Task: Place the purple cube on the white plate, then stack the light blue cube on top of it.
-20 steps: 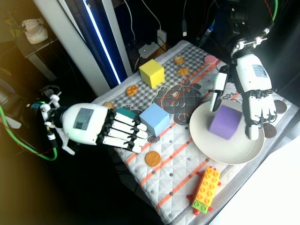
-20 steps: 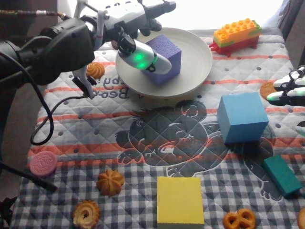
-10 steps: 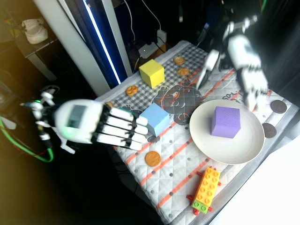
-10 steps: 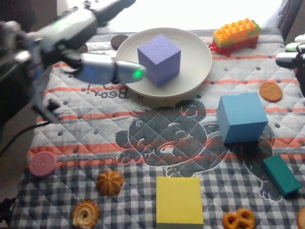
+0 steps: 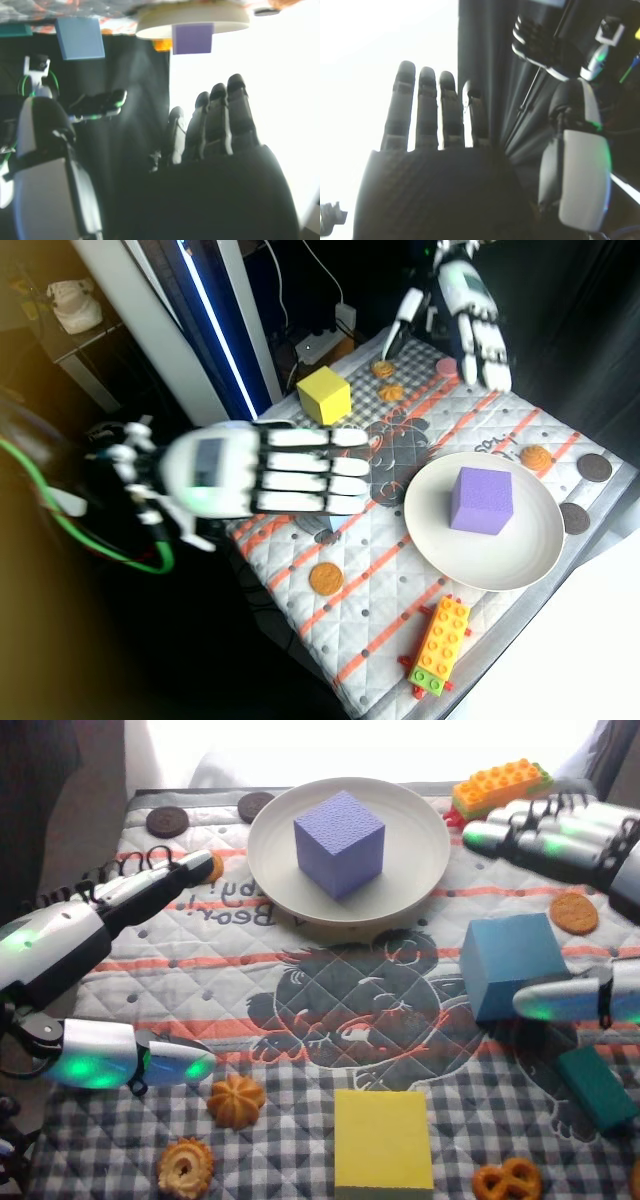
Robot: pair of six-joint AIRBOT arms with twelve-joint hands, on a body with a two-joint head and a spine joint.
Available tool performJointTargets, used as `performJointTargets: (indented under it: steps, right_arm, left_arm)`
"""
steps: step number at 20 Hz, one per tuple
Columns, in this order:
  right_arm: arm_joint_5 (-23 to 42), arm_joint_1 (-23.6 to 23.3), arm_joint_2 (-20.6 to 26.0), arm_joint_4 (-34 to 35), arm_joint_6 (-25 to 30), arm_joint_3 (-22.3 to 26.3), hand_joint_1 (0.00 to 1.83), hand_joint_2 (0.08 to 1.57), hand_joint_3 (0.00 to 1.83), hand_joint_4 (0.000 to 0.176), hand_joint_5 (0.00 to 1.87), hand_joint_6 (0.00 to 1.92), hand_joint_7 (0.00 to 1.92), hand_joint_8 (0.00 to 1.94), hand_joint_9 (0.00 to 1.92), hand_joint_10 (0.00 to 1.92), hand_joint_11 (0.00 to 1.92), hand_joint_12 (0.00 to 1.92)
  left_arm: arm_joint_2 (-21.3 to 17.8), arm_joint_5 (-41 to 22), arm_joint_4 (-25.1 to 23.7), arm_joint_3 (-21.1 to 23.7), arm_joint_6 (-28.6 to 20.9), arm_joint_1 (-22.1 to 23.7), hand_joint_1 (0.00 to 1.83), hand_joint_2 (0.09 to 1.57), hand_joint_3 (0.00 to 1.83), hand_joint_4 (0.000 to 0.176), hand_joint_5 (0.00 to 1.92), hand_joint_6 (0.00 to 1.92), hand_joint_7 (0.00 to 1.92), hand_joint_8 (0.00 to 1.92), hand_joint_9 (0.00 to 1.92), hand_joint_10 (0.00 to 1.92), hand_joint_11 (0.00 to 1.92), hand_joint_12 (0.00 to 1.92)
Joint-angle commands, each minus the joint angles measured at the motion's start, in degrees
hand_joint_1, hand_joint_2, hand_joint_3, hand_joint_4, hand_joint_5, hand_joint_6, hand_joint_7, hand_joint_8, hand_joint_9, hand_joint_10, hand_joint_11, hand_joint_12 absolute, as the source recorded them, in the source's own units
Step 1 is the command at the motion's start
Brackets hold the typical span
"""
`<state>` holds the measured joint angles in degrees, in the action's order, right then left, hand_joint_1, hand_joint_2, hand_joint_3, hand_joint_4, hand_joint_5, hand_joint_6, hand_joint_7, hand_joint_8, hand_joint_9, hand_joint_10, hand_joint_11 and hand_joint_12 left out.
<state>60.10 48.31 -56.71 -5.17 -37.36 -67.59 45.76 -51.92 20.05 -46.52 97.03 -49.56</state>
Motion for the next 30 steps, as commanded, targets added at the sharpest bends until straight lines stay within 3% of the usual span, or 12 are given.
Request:
performJointTargets:
  steps: [1,3,4,7,16,20,21,22,23,27,28,30]
  right_arm:
    - [4.80,-0.91,0.20,1.16,0.49,-0.36,0.38,0.97,0.01,0.132,0.11,0.00,0.15,0.00,0.18,0.00,0.26,0.07]
    - [2.24,-1.11,-0.19,1.03,0.51,-1.05,0.41,0.97,0.01,0.093,0.14,0.01,0.13,0.00,0.16,0.00,0.23,0.06]
    - [0.40,-1.53,-0.55,0.65,0.51,-1.64,0.41,0.97,0.00,0.115,0.14,0.01,0.15,0.01,0.16,0.00,0.17,0.03]
    - [-2.24,-2.54,-1.23,-0.14,0.51,-2.56,0.40,0.99,0.01,0.112,0.16,0.00,0.25,0.01,0.26,0.01,0.27,0.09]
    - [-6.67,-4.33,-3.11,-2.23,2.51,-4.81,0.54,1.04,0.00,0.033,0.22,0.00,0.37,0.01,0.43,0.02,0.47,0.19]
    - [-7.44,-4.34,-3.04,-3.00,2.52,-4.88,0.59,1.10,0.00,0.020,0.30,0.00,0.57,0.00,0.63,0.01,0.36,0.78]
    - [-7.42,-4.53,-3.04,-3.13,2.52,-4.88,0.82,1.14,0.00,0.000,0.73,0.04,0.99,0.07,0.99,0.14,0.49,1.23]
    - [-7.36,-5.07,-3.04,-3.42,2.52,-4.87,0.82,1.14,0.00,0.000,0.73,0.04,0.99,0.07,0.99,0.14,0.49,1.23]
    - [-7.17,-5.72,-3.04,-3.95,2.65,-4.82,1.20,1.12,0.02,0.000,0.91,0.86,1.08,0.88,1.07,0.61,0.61,1.58]
    - [-3.57,-8.14,-2.98,-4.71,4.51,-5.18,1.21,1.18,0.00,0.000,0.86,0.97,0.86,1.47,0.77,1.66,0.69,1.91]
    - [-2.87,-9.57,-3.04,-4.71,4.59,-5.49,1.23,1.18,0.00,0.000,0.88,0.92,0.87,1.45,0.79,1.66,0.73,1.92]
    - [-2.67,-13.69,-3.95,-4.71,4.59,-6.83,1.22,1.13,0.00,0.000,0.90,1.04,1.00,1.04,0.87,0.99,0.69,1.40]
  left_arm:
    - [-0.33,-9.00,-2.07,0.35,-0.36,0.68,0.82,0.81,0.01,0.176,0.02,0.01,0.00,0.00,0.00,0.00,0.00,0.00]
    - [-0.04,-9.41,-2.22,0.41,-0.36,0.84,0.78,0.82,0.01,0.176,0.02,0.01,0.01,0.00,0.00,0.00,0.00,0.00]
    - [0.22,-9.61,-2.27,0.38,-0.36,0.85,0.77,0.84,0.02,0.176,0.01,0.00,0.00,0.00,0.00,0.00,0.00,0.00]
    - [0.50,-9.27,-2.23,0.35,-0.35,0.84,0.80,0.83,0.01,0.176,0.02,0.00,0.03,0.01,0.01,0.00,0.00,0.00]
    - [0.52,-8.88,-2.37,0.33,-0.35,1.07,0.77,0.86,0.01,0.176,0.05,0.01,0.07,0.01,0.04,0.01,0.00,0.00]
    - [0.54,-8.80,-2.42,0.35,-0.35,1.07,0.77,0.86,0.01,0.176,0.05,0.00,0.07,0.01,0.03,0.00,0.00,0.00]
    - [0.55,-8.78,-2.42,0.34,-0.35,1.07,0.78,0.86,0.01,0.176,0.07,0.01,0.08,0.01,0.04,0.01,0.00,0.00]
    - [0.57,-8.84,-2.38,0.30,-0.35,1.07,0.78,0.86,0.01,0.176,0.07,0.01,0.08,0.01,0.04,0.01,0.00,0.00]
    - [0.58,-8.90,-2.31,0.24,-0.36,1.06,0.79,0.86,0.01,0.176,0.07,0.01,0.07,0.00,0.03,0.00,0.00,0.00]
    - [0.70,-8.74,-2.28,0.06,-0.36,1.09,0.80,0.86,0.00,0.176,0.07,0.01,0.07,0.01,0.02,0.01,0.00,0.00]
    - [0.72,-8.75,-2.18,0.04,-0.36,1.09,0.81,0.85,0.00,0.176,0.08,0.01,0.08,0.01,0.03,0.01,0.00,0.00]
    - [0.96,-8.84,-1.98,-0.05,-0.36,1.11,0.78,0.87,0.01,0.170,0.07,0.00,0.07,0.00,0.03,0.01,0.00,0.00]
